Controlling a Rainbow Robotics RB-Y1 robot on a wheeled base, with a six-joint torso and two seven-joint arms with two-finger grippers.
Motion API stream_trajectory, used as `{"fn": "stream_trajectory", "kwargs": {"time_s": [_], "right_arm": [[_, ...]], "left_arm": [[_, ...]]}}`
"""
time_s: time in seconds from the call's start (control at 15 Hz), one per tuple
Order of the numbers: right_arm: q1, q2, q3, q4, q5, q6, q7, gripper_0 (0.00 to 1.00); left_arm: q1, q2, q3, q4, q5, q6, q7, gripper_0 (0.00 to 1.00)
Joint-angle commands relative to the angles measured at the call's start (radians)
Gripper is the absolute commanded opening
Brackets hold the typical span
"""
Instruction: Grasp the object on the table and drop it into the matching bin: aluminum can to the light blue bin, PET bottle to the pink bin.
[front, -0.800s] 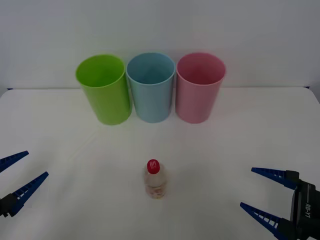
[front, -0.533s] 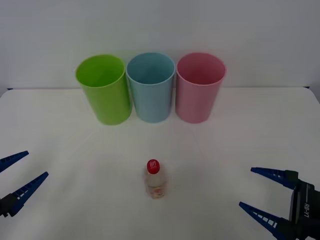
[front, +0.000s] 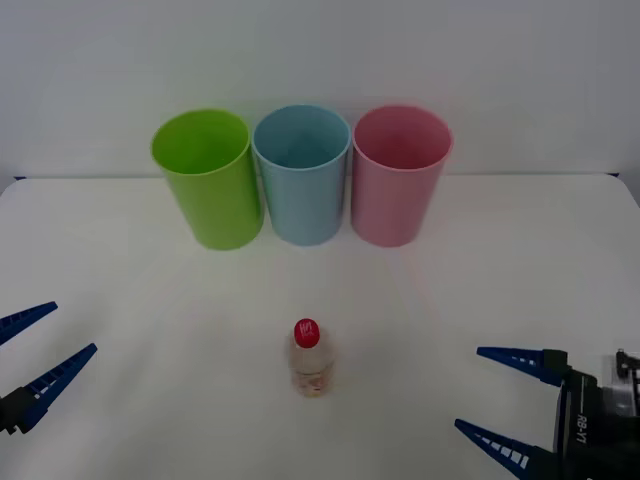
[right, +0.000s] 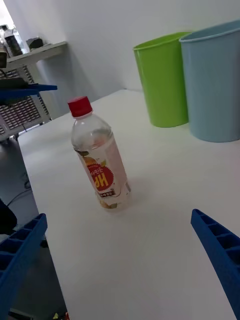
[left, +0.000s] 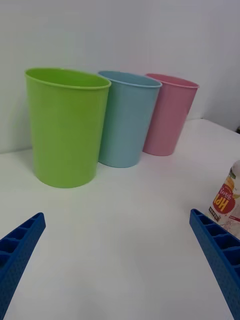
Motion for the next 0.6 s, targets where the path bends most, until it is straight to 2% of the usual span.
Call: {"fn": "stream_trajectory", "kwargs": {"time_s": [0.07,0.2,0.4,0.6], "right_arm": [[-0.02,0.051,0.034,0.007,0.058,0.011,0.0,1.0],[-0.045,0.128,0.034,0.007,0.145,0.012,-0.001,1.0],[-0.063,0.206,0.05,0.009,0.245,0.015,0.0,1.0],[-0.071,0.223,0.144,0.035,0.258,0.092,0.01,1.0]], "left_arm": [[0.0,0.0,0.0,0.0,0.0,0.0,0.0,1.0],[0.0,0.0,0.0,0.0,0.0,0.0,0.0,1.0],[0.0,0.0,0.0,0.0,0.0,0.0,0.0,1.0],[0.0,0.0,0.0,0.0,0.0,0.0,0.0,1.0]]}}
